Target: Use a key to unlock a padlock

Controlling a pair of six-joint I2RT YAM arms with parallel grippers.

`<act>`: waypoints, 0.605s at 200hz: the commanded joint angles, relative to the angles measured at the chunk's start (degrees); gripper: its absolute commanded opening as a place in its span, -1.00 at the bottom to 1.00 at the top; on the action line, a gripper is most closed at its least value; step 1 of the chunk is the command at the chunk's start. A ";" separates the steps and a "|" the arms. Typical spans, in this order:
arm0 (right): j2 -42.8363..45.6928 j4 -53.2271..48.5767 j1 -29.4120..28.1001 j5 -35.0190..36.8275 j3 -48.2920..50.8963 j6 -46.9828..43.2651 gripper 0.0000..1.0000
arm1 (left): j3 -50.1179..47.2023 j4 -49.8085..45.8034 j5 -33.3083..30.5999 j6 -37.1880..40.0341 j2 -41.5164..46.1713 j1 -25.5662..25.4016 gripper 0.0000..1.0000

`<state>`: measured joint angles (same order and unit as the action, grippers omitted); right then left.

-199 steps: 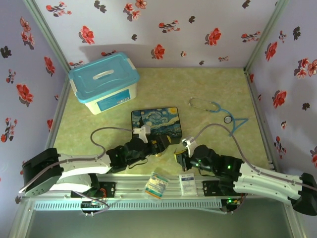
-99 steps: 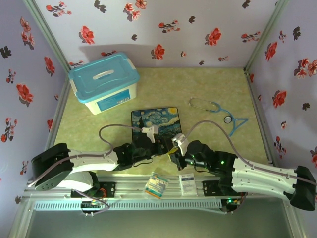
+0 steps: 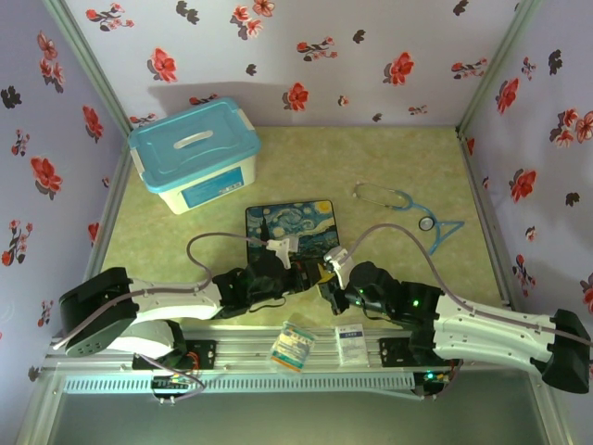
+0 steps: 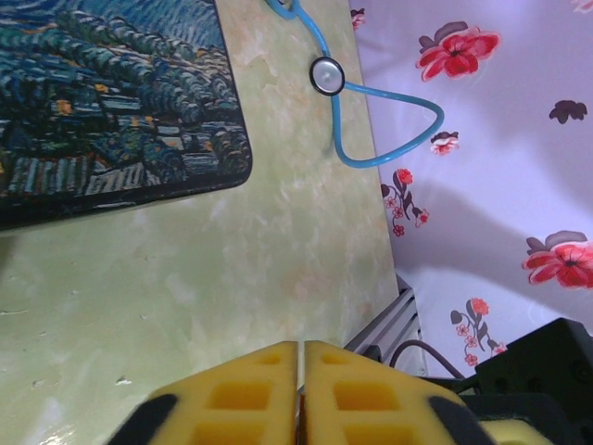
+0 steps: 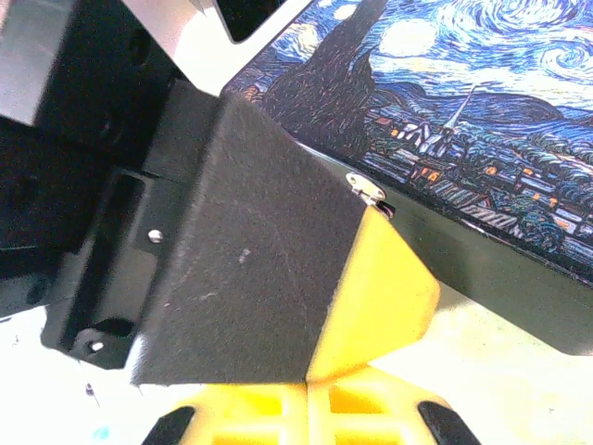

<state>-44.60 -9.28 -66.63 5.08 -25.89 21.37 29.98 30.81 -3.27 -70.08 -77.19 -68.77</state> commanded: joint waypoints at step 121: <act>9.80 31.14 5.24 -6.17 14.00 25.00 0.55 | -8.28 26.54 -5.96 3.39 1.85 1.54 -1.00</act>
<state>-35.59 4.27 -63.79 3.55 -16.75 34.35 22.24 44.99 -6.55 -69.54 -75.40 -67.48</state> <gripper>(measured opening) 0.773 0.046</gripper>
